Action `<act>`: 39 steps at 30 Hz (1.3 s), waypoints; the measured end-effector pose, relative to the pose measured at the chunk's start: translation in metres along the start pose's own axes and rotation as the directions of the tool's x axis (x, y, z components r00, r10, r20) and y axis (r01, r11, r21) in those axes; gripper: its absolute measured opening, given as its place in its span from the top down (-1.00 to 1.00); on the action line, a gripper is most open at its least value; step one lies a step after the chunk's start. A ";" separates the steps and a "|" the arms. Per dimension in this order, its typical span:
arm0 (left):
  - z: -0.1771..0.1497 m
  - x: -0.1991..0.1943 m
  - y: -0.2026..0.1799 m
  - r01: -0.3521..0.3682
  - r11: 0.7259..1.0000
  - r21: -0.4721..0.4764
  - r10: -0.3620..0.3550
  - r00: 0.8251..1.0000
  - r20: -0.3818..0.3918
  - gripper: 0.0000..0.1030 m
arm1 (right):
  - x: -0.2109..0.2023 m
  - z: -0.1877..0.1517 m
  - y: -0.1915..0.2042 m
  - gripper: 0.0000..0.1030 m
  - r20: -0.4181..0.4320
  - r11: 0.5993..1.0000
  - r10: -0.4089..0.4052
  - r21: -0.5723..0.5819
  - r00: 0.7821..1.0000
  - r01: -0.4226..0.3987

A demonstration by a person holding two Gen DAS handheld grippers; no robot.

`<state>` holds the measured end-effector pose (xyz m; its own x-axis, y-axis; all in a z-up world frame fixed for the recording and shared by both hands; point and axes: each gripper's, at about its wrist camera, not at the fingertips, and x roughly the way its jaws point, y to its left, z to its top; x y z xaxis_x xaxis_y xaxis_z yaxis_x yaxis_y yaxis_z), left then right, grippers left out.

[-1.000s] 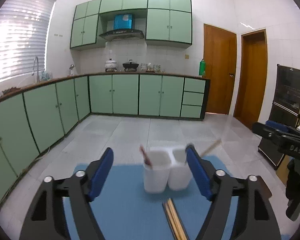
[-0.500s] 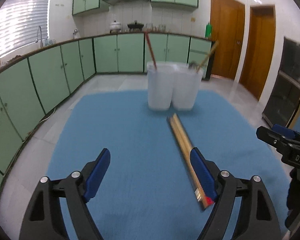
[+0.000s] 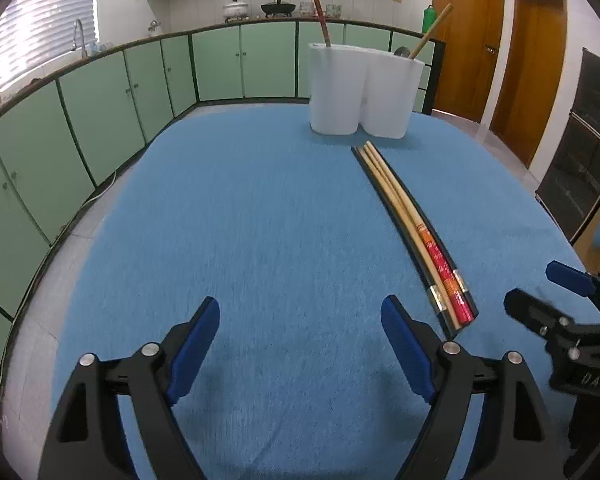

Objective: Organize utensils
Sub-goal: 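Withdraw both tools from the caddy back over the chopstick bundle, then grasp the black chopstick with the right tool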

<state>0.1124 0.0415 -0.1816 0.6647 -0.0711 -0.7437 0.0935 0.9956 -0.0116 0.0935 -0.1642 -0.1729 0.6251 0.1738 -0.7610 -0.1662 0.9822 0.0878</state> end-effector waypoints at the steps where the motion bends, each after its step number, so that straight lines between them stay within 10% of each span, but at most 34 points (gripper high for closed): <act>1: -0.001 0.001 0.000 0.000 1.000 -0.001 0.000 1.000 -0.003 -0.58 | 0.001 -0.001 0.002 -0.75 -0.004 1.000 -0.003 -0.008 1.000 0.003; 24: -0.006 0.010 0.002 0.009 1.000 -0.030 -0.010 1.000 -0.028 -0.63 | 0.015 0.002 -0.006 -0.60 -0.059 0.994 -0.105 -0.014 0.993 0.104; 33: -0.006 0.011 -0.002 0.006 1.000 -0.014 -0.006 0.999 -0.032 -0.65 | 0.017 0.003 0.006 0.06 -0.056 0.999 -0.015 -0.039 0.998 0.013; 39: -0.006 0.012 -0.009 0.009 1.000 -0.002 -0.010 0.999 -0.037 -0.65 | 0.020 0.006 0.011 0.86 -0.054 0.998 0.019 -0.051 0.998 -0.021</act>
<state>0.1150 0.0320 -0.1944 0.6362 -0.0783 -0.7675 0.0982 0.9950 -0.0201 0.1086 -0.1497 -0.1835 0.5796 0.1879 -0.7929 -0.2185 0.9733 0.0709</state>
